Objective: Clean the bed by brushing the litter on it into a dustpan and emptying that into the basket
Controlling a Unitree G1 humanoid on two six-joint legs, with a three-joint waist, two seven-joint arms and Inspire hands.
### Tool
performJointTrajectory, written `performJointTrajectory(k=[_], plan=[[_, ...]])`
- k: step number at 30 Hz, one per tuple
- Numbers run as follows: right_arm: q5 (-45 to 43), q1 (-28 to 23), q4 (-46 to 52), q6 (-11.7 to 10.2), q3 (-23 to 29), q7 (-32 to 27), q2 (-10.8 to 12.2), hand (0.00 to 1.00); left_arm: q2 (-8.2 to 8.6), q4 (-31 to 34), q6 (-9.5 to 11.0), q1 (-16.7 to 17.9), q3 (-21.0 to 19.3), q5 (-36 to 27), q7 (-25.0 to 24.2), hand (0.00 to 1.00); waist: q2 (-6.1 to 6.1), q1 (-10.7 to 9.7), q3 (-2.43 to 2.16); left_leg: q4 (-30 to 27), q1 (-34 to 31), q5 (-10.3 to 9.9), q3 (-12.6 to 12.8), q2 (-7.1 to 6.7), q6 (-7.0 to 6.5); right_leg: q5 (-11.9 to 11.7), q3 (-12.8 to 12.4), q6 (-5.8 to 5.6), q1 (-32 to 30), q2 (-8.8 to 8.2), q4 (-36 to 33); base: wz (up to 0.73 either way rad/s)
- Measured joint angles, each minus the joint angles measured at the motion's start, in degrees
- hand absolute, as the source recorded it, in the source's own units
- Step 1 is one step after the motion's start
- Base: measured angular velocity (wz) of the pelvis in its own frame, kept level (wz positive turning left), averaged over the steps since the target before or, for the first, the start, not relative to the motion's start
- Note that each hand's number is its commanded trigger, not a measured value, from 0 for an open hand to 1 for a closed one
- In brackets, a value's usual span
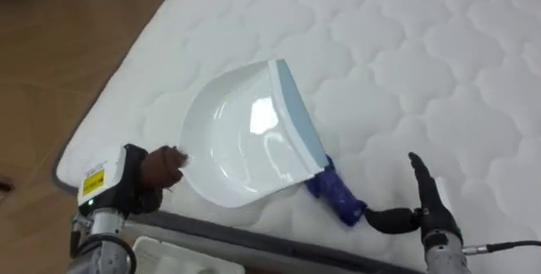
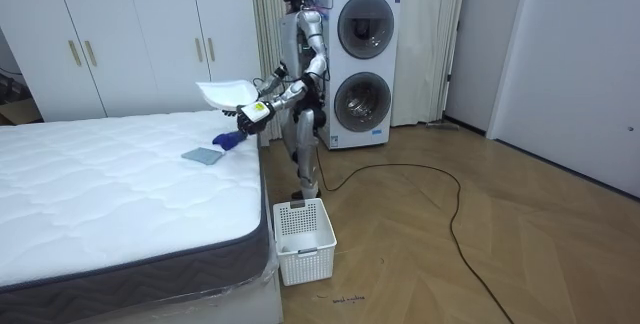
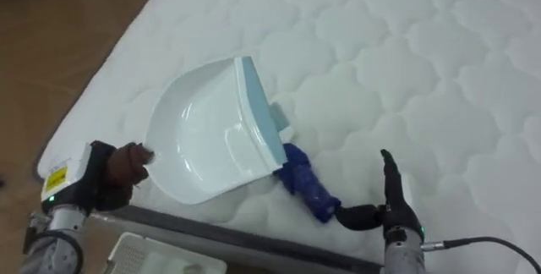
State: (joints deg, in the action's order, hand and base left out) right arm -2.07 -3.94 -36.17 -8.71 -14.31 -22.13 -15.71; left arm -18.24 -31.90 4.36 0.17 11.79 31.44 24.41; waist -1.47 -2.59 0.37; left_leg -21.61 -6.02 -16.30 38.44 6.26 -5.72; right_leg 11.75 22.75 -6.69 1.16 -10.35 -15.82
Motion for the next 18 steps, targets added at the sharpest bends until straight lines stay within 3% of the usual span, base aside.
performJointTrajectory(k=[7,8,9,10,11,12,13,14,16,18], plan=[[-1.45,-0.57,-1.61,-0.49,1.95,4.22,0.0,0.0,0.66,-0.13,0.72,4.39,1.93,-3.22,-3.35,1.0,0.08,-1.74,0.2,-0.47,0.54,1.62,-0.06,1.91,1.56,1.67,-1.04,2.44,-1.3,1.32,-1.65,-0.08],[-2.35,-0.66,-1.62,-0.66,2.3,4.69,0.0,0.0,0.68,-0.14,0.72,4.79,1.88,-3.39,-3.57,0.91,0.27,-1.72,0.31,-0.93,0.53,1.8,-0.14,2.28,1.86,2.2,-1.88,2.81,-1.67,1.32,-2.16,-0.12],[-2.73,-0.66,-1.73,-0.84,2.5,4.93,0.01,0.0,0.76,-0.14,0.73,5.08,1.86,-3.41,-3.7,0.65,0.31,-1.68,0.3,-1.19,0.57,1.96,-0.57,2.32,2.07,2.27,-2.19,2.93,-1.78,1.51,-2.18,-0.29],[-3.19,-0.8,-1.84,-1.52,3.1,5.7,0.0,0.0,0.95,-0.17,0.9,5.92,1.82,-3.51,-3.77,0.18,0.32,-1.54,0.31,-1.11,0.76,2.22,-3.2,2.05,2.49,2.32,-3.12,3.23,-1.91,1.94,-2.17,-0.63],[-4.79,-1.12,-1.84,-1.93,3.71,6.25,0.01,0.0,1.21,-0.37,1.04,7.12,1.67,-3.8,-3.87,0.0,0.38,-0.35,0.34,-0.69,1.21,2.55,-7.9,1.12,3.07,2.09,-5.51,3.71,-2.19,2.6,-2.17,-0.91],[-5.61,-1.46,-1.8,-2.0,4.07,6.46,0.02,0.0,1.51,-0.43,1.04,7.83,1.32,-3.74,-4.04,0.0,0.43,0.72,0.37,-0.14,1.65,2.78,-11.8,0.35,3.47,1.88,-7.1,4.03,-2.33,2.99,-2.09,-1.35],[-6.7,-1.87,-1.81,-1.98,4.34,6.82,0.02,0.0,2.11,-0.43,1.03,9.21,0.18,-3.71,-4.73,0.0,0.47,2.21,0.36,0.75,2.22,3.26,-20.21,-1.35,4.3,1.4,-10.01,4.61,-2.5,3.96,-1.69,-1.42],[-7.01,-2.11,-1.81,-1.98,4.35,7.38,0.04,0.0,2.34,-0.51,1.0,10.25,-0.7,-3.76,-5.42,0.0,0.46,2.67,0.32,1.37,2.82,3.23,-26.13,-2.53,5.23,1.0,-12.36,5.03,-2.55,5.29,-1.24,-1.3],[-7.13,-2.65,-2.29,-1.93,4.3,8.81,0.05,0.0,2.36,-2.04,1.46,10.65,-0.96,-3.89,-6.54,0.0,0.72,2.95,0.05,2.8,4.34,3.38,-30.27,-3.12,6.04,0.44,-15.59,5.43,-2.48,6.57,-0.77,-0.92],[-8.22,-3.09,-3.95,-1.76,4.47,9.55,0.48,0.0,2.56,-4.08,2.02,11.21,-0.97,-4.48,-7.97,0.0,0.96,2.68,-0.29,3.95,5.98,3.11,-30.72,-2.99,6.67,0.5,-18.03,5.75,-2.5,7.52,-0.92,-0.73]])
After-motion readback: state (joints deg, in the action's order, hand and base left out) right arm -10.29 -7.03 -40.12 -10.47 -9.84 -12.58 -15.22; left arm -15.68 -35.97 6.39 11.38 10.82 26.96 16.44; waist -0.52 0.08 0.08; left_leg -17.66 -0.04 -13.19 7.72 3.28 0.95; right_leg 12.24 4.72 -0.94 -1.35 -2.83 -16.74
